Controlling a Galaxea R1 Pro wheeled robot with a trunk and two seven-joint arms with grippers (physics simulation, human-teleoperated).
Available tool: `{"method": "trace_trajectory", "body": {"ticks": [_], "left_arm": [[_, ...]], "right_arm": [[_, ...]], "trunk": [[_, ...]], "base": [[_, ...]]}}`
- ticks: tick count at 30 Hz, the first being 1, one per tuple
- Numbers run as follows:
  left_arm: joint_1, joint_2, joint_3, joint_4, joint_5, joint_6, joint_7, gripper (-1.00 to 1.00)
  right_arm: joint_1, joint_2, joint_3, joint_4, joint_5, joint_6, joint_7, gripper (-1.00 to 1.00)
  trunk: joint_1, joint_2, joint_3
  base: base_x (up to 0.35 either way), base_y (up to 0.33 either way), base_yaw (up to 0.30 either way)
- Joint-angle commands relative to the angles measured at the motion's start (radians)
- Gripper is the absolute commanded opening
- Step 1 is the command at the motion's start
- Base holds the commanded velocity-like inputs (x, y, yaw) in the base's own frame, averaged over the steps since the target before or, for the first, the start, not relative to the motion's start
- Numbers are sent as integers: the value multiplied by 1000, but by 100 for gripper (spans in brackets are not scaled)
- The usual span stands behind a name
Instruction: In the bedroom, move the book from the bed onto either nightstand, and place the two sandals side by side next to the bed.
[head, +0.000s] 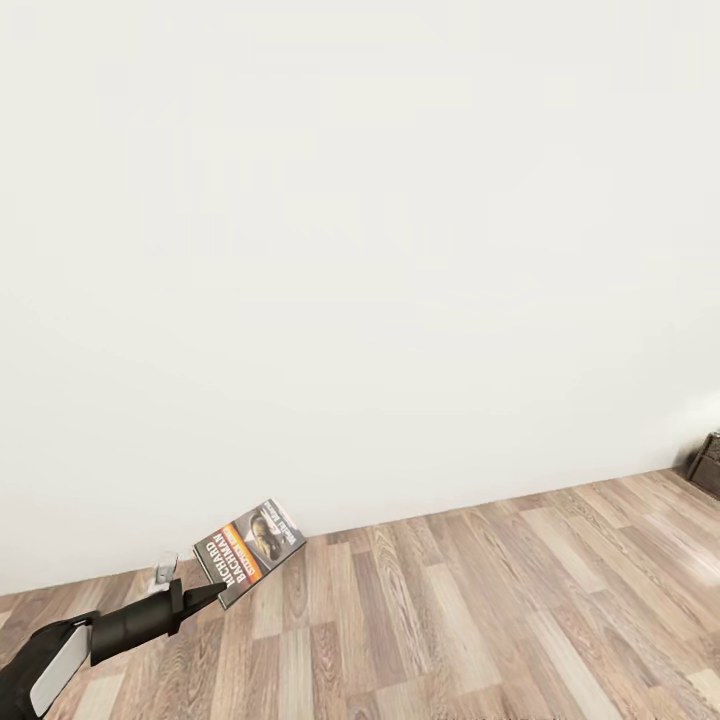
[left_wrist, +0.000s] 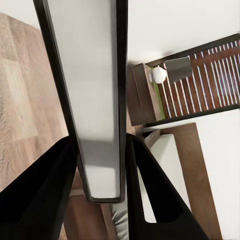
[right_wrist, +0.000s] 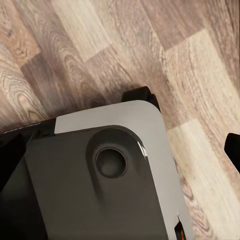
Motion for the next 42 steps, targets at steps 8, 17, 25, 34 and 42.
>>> {"method": "trace_trajectory", "body": {"ticks": [8,17,25,34,42], "left_arm": [[0,0,0,0,5,8,-1,-100],[0,1,0,0,5,8,0,-100],[0,2,0,0,5,8,0,-100],[0,2,0,0,5,9,0,-100],[0,2,0,0,5,8,0,-100]], "right_arm": [[-2,0,9,4,-8,-4,6,100],[-2,0,9,4,-8,-4,6,100],[-2,0,9,4,-8,-4,6,100],[-2,0,10,4,-8,-4,6,100],[-2,0,9,4,-8,-4,6,100]], "trunk": [[0,-1,-1],[0,-1,-1],[0,-1,-1],[0,-1,-1],[0,-1,-1]], "base": [[6,11,-161],[88,103,-161],[125,102,-161],[130,87,-161],[130,99,-161]]}}
